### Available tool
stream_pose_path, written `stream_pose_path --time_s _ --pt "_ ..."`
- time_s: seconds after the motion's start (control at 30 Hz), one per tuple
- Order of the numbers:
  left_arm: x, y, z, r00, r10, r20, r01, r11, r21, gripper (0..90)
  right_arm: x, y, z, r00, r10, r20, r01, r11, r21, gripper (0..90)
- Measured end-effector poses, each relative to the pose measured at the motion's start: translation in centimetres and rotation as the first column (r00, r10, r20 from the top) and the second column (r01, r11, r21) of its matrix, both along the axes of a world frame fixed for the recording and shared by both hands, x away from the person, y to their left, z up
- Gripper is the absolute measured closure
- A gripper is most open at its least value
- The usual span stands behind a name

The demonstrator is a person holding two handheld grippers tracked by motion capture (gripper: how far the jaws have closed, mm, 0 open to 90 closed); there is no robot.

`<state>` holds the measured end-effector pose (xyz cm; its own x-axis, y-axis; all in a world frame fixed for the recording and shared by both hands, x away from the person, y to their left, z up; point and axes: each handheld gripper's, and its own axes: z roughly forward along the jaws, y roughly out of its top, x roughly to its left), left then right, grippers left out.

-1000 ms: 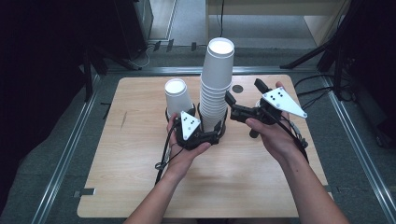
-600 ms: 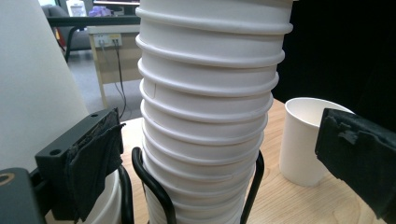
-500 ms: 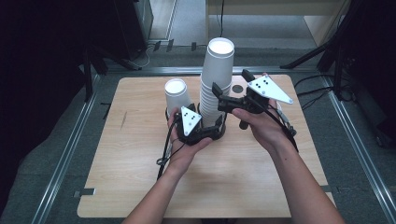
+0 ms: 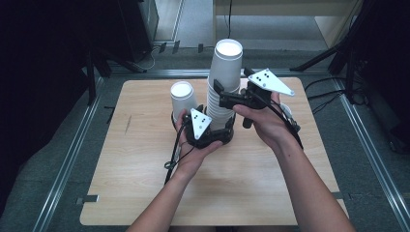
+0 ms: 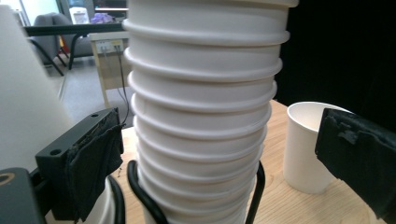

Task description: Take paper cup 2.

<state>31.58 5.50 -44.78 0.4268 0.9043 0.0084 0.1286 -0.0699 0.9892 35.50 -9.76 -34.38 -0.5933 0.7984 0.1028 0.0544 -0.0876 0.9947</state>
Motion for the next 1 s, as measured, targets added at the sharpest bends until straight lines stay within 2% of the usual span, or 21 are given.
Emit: stream_pose_path --time_s 0.17,0.3,0.67,0.9,1.0 --pt "0.5 -0.3 0.0 0.9999 0.008 0.007 -0.008 0.9999 0.006 1.1 0.8 0.2 0.2 1.0000 0.004 -0.009 -0.004 1.000 -0.029 0.0" --pt "0.7 -0.5 -0.1 0.9996 0.018 0.021 -0.018 0.9997 0.013 1.0 1.5 0.0 0.2 0.9997 0.010 -0.023 -0.010 1.000 -0.015 0.0" --pt "1.3 -0.9 0.0 0.9984 0.048 0.031 -0.048 0.9988 0.009 1.0 1.8 0.3 0.0 0.9979 0.056 -0.031 -0.057 0.998 -0.039 0.2" --pt "1.6 -1.3 -0.2 0.9986 0.045 0.029 -0.045 0.9987 0.023 1.1 1.7 0.1 0.3 0.9975 0.067 -0.022 -0.067 0.997 -0.035 8.8" --pt "1.8 -1.4 -0.3 0.9982 0.054 0.026 -0.055 0.9981 0.026 1.2 1.8 0.1 0.2 0.9973 0.068 -0.029 -0.069 0.997 -0.038 9.3"
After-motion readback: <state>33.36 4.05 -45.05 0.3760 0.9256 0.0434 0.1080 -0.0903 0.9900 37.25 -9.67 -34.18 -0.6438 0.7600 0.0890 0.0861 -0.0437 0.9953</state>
